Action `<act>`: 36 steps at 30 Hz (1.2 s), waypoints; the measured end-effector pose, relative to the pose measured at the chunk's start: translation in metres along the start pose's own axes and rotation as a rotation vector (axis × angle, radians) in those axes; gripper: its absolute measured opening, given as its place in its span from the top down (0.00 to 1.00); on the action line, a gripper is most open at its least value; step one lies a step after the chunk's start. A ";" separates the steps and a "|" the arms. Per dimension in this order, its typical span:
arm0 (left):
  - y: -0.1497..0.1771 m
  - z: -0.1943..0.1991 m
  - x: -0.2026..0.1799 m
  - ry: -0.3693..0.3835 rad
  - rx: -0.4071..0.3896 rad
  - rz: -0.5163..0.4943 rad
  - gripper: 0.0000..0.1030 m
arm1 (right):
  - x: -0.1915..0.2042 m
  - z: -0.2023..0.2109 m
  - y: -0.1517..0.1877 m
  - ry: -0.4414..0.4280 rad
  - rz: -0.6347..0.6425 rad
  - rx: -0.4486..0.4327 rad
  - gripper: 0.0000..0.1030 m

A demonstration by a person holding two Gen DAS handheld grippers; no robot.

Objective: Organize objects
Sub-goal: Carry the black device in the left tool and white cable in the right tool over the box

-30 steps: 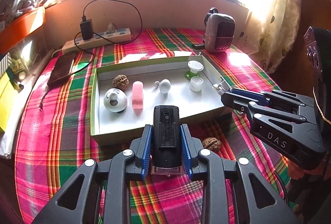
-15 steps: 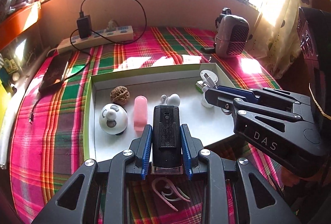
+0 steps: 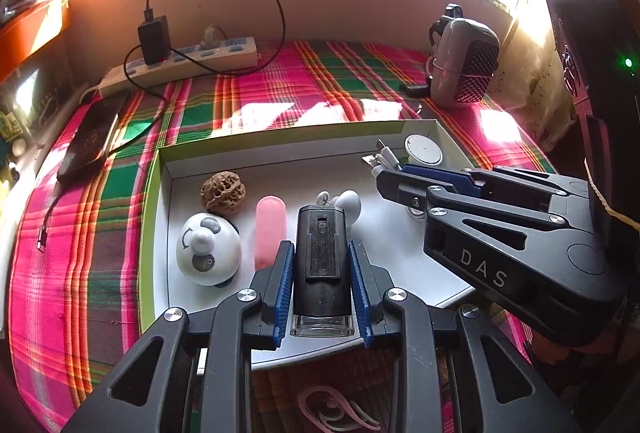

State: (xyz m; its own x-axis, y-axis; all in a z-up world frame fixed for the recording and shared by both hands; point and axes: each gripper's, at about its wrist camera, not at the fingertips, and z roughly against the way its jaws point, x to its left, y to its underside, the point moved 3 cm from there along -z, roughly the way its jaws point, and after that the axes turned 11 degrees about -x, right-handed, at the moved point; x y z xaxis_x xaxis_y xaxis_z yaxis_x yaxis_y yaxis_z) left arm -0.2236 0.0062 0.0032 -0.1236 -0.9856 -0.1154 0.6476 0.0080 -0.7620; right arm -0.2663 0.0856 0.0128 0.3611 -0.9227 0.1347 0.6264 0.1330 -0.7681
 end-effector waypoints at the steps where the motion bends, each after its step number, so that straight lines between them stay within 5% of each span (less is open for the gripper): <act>1: -0.001 -0.001 0.000 -0.002 0.001 0.000 0.76 | 0.000 -0.002 0.000 0.000 0.000 0.003 0.83; 36: 0.003 -0.020 -0.007 -0.030 0.036 -0.028 0.76 | -0.013 -0.023 0.003 0.022 0.016 0.042 0.83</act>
State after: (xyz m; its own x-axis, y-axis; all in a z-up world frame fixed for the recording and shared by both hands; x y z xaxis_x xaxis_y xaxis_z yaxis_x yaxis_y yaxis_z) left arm -0.2354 0.0160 -0.0112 -0.1200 -0.9900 -0.0744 0.6710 -0.0256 -0.7410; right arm -0.2848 0.0899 -0.0060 0.3560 -0.9281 0.1088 0.6495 0.1620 -0.7429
